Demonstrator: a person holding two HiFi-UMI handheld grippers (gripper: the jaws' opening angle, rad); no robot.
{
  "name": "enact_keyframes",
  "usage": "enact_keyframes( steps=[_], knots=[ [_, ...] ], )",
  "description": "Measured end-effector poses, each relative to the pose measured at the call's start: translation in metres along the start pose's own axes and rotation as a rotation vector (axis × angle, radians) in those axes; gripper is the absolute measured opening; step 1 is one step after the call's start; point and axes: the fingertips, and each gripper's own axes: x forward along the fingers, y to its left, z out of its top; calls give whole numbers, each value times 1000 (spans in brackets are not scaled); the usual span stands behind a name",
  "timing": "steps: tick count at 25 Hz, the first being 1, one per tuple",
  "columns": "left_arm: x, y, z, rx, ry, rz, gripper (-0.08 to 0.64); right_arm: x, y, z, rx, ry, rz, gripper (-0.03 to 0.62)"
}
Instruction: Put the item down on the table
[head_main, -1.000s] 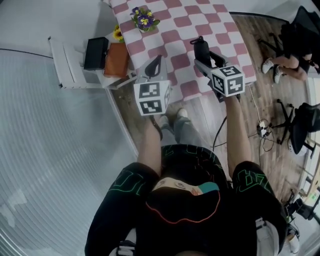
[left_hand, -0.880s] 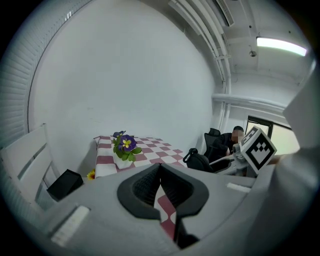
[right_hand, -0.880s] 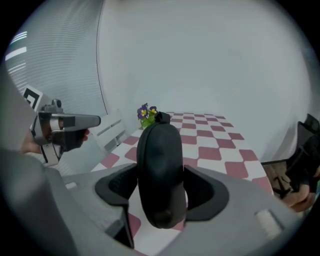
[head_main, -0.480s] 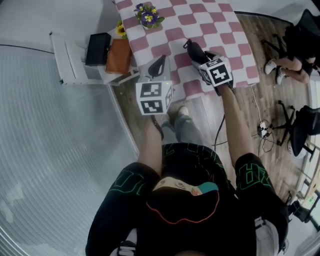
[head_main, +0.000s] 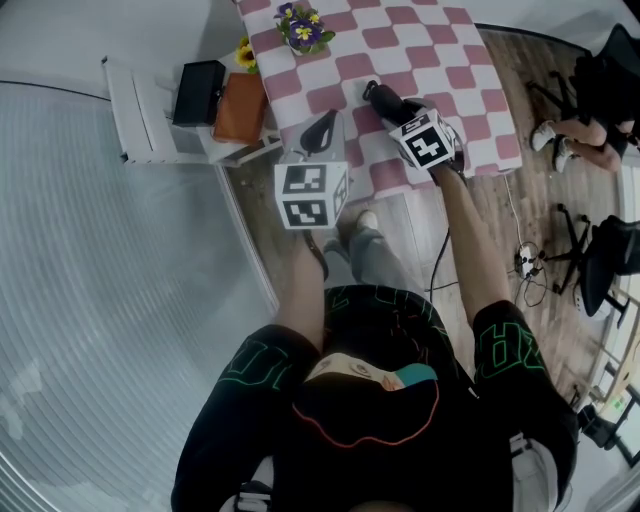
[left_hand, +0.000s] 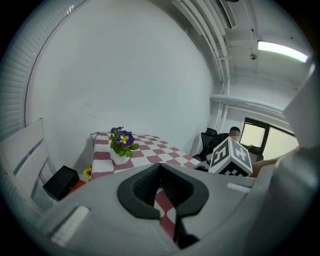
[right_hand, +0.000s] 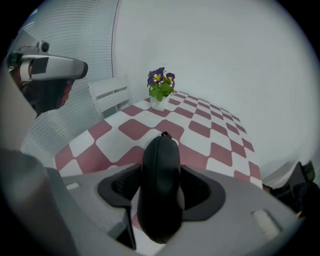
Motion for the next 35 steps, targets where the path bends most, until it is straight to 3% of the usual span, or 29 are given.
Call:
enact_keyframes(
  steps=[16, 26, 28, 35],
  knots=[
    [-8, -7, 1, 8, -7, -24, 9, -11, 11, 7, 60, -105, -6, 249],
    [-14, -18, 7, 4, -33, -37, 9, -49, 10, 30, 204, -273, 4, 241],
    [-16, -20, 11, 0, -52, -40, 9, -63, 5, 35, 264, -326, -12, 124],
    [-23, -10, 27, -9, -105, 51, 9, -108, -10, 49, 437, -472, -31, 5]
  ],
)
